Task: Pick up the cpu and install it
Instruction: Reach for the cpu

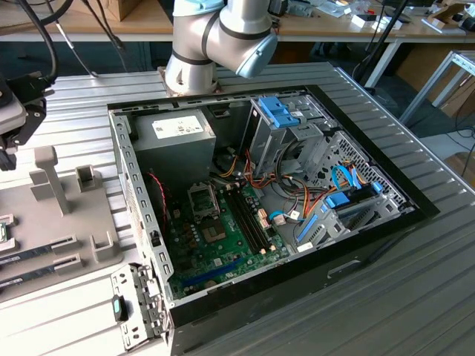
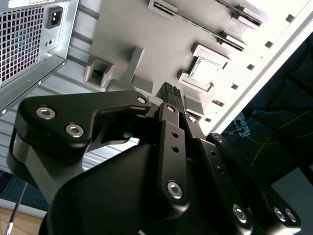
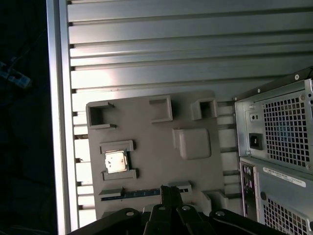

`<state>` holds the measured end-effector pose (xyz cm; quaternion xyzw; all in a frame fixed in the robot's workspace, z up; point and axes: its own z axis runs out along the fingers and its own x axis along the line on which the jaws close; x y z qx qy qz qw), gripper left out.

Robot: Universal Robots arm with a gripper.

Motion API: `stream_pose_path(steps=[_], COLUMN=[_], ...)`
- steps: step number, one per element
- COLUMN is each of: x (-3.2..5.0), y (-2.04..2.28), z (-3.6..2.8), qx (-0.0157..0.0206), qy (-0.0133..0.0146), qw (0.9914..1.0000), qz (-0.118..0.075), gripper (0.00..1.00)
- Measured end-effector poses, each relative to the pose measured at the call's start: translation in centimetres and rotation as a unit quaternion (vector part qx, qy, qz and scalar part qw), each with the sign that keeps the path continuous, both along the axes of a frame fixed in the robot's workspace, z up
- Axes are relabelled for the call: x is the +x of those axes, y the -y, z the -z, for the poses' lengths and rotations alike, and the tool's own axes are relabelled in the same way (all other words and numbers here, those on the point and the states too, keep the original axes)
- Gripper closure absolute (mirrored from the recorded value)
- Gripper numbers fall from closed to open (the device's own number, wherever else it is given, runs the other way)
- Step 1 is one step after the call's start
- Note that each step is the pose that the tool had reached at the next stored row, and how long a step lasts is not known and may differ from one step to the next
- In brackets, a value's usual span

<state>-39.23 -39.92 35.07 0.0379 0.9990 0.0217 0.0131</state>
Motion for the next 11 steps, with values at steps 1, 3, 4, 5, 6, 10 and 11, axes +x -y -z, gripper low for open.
stream_pose_path(steps=[1, 3, 4, 5, 6, 10, 11], x=[-0.03, -0.11, -0.13, -0.16, -0.21, -0.36, -0.41], y=[0.00, 0.00, 0.00, 0.00, 0.00, 0.00, 0.00], z=[0.01, 0.03, 0.03, 0.04, 0.04, 0.06, 0.07], qx=[0.0000, 0.0000, 0.0000, 0.0000, 0.0000, 0.0000, 0.0000], qy=[0.0000, 0.0000, 0.0000, 0.0000, 0.0000, 0.0000, 0.0000], qw=[1.00000, 1.00000, 1.00000, 1.00000, 1.00000, 1.00000, 1.00000], qz=[0.000, 0.000, 0.000, 0.000, 0.000, 0.000, 0.000], gripper=[0.89, 0.89, 0.89, 0.89, 0.89, 0.89, 0.89])
